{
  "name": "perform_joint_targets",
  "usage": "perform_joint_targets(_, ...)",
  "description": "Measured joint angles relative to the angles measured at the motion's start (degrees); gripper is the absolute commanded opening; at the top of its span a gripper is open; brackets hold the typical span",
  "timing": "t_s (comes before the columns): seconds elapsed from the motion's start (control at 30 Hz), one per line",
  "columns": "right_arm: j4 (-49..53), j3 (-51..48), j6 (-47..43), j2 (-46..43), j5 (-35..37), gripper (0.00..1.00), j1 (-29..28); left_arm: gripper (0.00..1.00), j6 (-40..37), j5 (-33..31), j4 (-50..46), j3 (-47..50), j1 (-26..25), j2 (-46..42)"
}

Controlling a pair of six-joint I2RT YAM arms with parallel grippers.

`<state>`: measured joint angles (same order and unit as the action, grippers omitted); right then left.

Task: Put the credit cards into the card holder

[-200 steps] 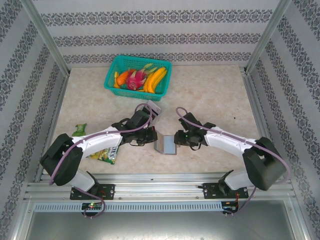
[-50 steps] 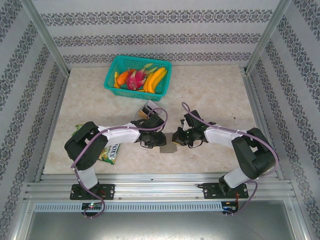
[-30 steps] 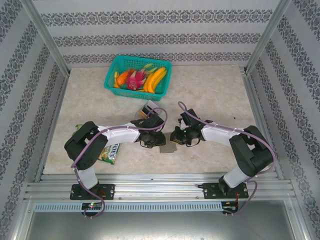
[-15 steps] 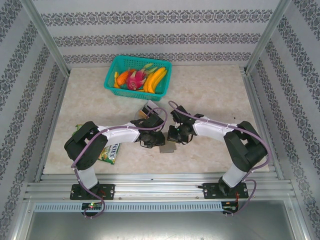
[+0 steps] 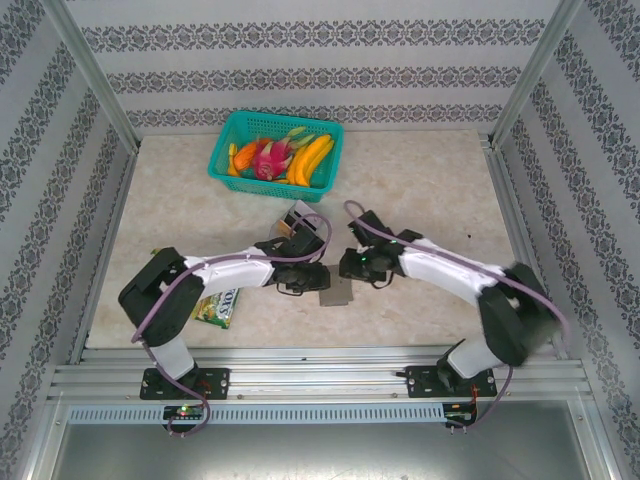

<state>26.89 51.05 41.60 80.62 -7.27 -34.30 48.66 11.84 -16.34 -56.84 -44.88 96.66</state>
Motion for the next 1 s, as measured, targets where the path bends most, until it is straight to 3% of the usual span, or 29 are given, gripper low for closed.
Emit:
perform_joint_targets(0.13, -1.5, -3.4, -5.8, -17.1, 11.5, 0.7, 7.1, 0.54, -2.3, -6.8, -1.5, 0.0, 0.1, -8.3)
perform_joint_targets(0.2, -4.2, -6.6, -10.2, -23.9, 19.2, 0.92, 10.4, 0.63, -4.3, -11.6, -2.6, 0.1, 0.4, -13.1)
perform_joint_targets(0.23, -5.6, -8.2, -12.4, -25.9, 22.3, 0.97, 11.4, 0.72, -5.3, -14.2, -3.1, 0.2, 0.8, -15.2)
perform_joint_targets(0.3, -10.8, -13.0, -18.0, -28.7, 28.9, 0.97, 13.3, 0.91, -7.8, -20.2, -3.9, 1.3, 3.0, -19.8)
perform_joint_targets(0.37, -16.8, -17.9, -23.5, -28.5, 33.6, 0.97, 15.5, 0.99, -9.5, -25.1, -4.5, 3.0, 6.8, -23.5)
perform_joint_targets(0.5, -24.2, -22.5, -30.4, -20.9, 36.7, 0.98, 21.5, 1.0, -12.8, -33.8, -6.4, 7.7, 18.0, -30.1)
perform_joint_targets(0.63, -31.8, -22.6, -34.7, -12.2, 36.4, 0.98, 25.0, 1.0, -16.0, -40.2, -7.3, 13.0, 25.4, -36.1)
perform_joint_targets(0.8, -43.2, -23.2, -38.9, -4.8, 32.8, 0.98, 27.1, 1.0, -22.2, -45.5, -4.5, 21.4, 31.4, -41.8)
perform_joint_targets(1.0, -52.8, -22.8, -40.8, -0.2, 24.2, 0.96, 29.9, 1.0, -30.7, -47.7, 6.5, 31.5, 33.8, -44.0)
